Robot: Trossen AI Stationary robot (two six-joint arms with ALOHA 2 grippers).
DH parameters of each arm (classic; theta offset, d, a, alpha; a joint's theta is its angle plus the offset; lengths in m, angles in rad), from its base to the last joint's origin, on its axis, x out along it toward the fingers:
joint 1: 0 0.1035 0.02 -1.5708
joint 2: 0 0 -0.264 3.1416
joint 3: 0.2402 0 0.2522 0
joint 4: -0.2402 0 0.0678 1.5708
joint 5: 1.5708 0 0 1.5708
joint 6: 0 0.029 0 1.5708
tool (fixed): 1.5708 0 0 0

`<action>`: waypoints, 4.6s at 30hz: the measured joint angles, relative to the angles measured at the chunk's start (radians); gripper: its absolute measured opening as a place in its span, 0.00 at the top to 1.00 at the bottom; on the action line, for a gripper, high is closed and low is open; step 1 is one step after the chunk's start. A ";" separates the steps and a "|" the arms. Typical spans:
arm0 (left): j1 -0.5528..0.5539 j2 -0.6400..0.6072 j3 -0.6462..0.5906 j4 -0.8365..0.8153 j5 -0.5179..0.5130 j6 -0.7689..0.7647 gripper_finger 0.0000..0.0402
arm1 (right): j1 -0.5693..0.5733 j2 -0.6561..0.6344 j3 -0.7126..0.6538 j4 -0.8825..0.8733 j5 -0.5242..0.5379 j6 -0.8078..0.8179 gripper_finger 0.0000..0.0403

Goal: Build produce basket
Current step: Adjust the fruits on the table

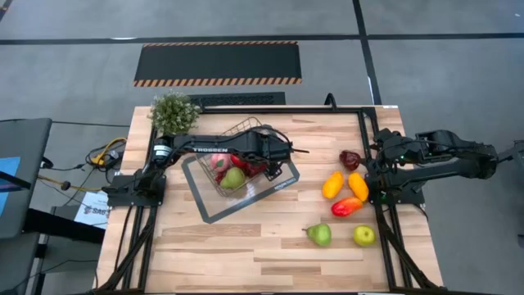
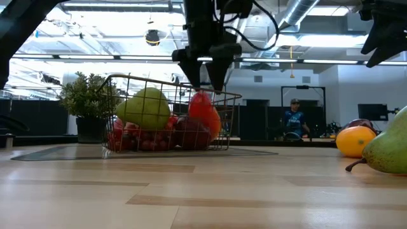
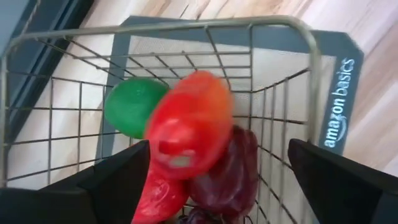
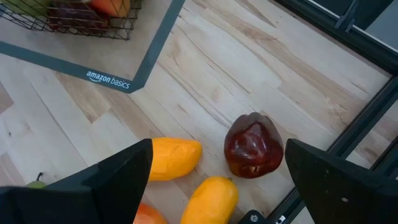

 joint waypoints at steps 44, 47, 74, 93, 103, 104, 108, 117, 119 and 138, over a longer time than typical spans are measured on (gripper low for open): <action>-0.107 0.398 0.207 0.974 0.260 -0.095 0.07 | -0.001 0.010 -0.007 -0.204 -0.046 0.302 0.04; -0.103 0.375 0.212 0.957 0.384 -0.105 0.07 | -0.006 0.045 -0.028 -0.189 -0.026 0.300 0.04; -0.158 -0.344 0.235 0.298 -0.130 0.130 0.07 | -0.678 0.623 -0.065 0.058 -0.003 -0.096 0.28; -0.297 -0.387 0.233 0.046 -0.177 0.013 0.07 | -0.558 0.853 -0.057 0.170 -0.316 -0.100 0.30; -0.315 -0.391 0.233 -0.025 -0.253 -0.076 0.07 | -0.288 0.799 0.037 0.298 -0.497 0.003 0.30; -0.315 -0.391 0.233 -0.024 -0.263 -0.076 0.07 | -0.267 0.793 0.057 0.262 -0.453 0.027 0.30; -0.315 -0.391 0.233 -0.022 -0.299 -0.077 0.07 | -0.197 0.756 0.128 0.049 -0.296 0.137 0.30; -0.315 -0.391 0.233 -0.013 -0.353 -0.094 0.07 | 0.021 0.721 0.039 -0.237 -0.246 0.468 0.30; -0.315 -0.391 0.233 -0.012 -0.382 -0.101 0.07 | 0.041 0.710 -0.005 -0.223 -0.247 0.525 0.30; -0.304 -0.391 0.233 -0.018 -0.412 -0.086 0.07 | 0.049 0.849 -0.116 -0.152 -0.343 0.553 0.75</action>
